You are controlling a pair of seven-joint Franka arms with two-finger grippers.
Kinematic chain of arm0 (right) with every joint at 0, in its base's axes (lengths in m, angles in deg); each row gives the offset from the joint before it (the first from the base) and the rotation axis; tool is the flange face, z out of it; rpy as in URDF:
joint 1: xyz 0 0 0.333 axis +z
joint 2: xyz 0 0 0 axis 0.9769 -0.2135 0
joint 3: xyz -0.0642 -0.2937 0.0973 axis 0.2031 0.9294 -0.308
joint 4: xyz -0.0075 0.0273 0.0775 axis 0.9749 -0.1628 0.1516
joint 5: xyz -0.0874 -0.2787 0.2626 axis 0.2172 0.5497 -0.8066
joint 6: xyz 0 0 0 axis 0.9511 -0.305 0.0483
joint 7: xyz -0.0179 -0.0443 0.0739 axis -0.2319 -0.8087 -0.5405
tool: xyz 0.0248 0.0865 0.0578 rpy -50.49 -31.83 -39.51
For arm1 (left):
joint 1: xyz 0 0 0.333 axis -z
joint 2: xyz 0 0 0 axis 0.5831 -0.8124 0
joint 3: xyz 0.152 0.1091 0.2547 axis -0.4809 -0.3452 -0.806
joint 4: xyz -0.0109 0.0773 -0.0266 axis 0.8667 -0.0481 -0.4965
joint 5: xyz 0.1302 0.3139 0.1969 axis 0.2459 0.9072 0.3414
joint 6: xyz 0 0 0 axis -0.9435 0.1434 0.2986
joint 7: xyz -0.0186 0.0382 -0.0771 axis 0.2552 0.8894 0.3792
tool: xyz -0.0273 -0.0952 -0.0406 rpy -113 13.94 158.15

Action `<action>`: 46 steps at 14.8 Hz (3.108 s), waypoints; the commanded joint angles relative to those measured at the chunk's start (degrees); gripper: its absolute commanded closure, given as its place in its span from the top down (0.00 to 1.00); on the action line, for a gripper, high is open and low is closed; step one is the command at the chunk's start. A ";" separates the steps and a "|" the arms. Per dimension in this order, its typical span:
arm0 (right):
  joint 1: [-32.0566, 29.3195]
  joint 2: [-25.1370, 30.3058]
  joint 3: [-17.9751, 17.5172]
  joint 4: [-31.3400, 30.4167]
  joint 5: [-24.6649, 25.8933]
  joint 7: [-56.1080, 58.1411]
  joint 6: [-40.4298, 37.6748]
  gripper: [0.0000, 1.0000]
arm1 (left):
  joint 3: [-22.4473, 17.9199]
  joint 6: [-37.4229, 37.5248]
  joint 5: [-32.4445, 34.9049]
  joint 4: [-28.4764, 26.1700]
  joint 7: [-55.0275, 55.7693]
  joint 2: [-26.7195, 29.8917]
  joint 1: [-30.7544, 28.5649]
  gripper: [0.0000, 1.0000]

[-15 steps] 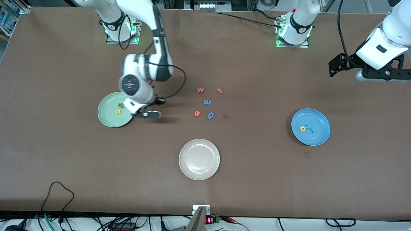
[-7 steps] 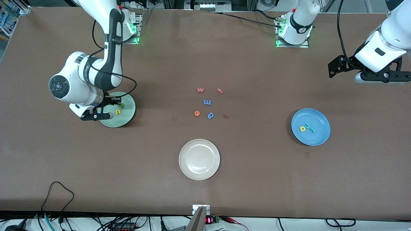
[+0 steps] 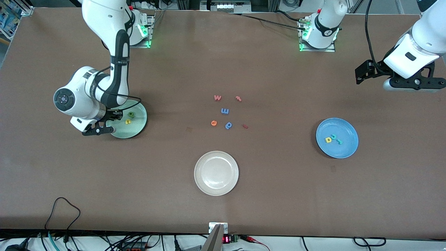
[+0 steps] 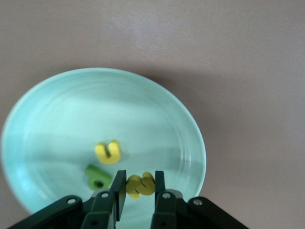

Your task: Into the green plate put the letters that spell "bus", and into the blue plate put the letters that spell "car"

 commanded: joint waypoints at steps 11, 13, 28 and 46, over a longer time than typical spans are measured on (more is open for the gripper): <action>-0.62 2.42 6.02 15.95 -2.49 -6.97 -17.48 1.00 | -0.07 0.16 0.32 0.29 -0.19 -0.49 0.86 1.00; -0.62 2.42 7.70 20.44 -2.67 -9.77 -23.37 1.00 | -0.07 0.16 0.32 0.29 -0.19 -0.49 1.04 1.00; -6.04 7.77 1.16 36.17 3.54 -25.23 -35.09 1.00 | 0.01 0.42 0.23 0.29 -0.19 -0.67 1.04 1.00; -66.29 33.71 -63.57 36.55 41.35 -33.52 -36.24 1.00 | 0.45 0.25 0.32 0.29 -0.10 -0.76 1.12 1.00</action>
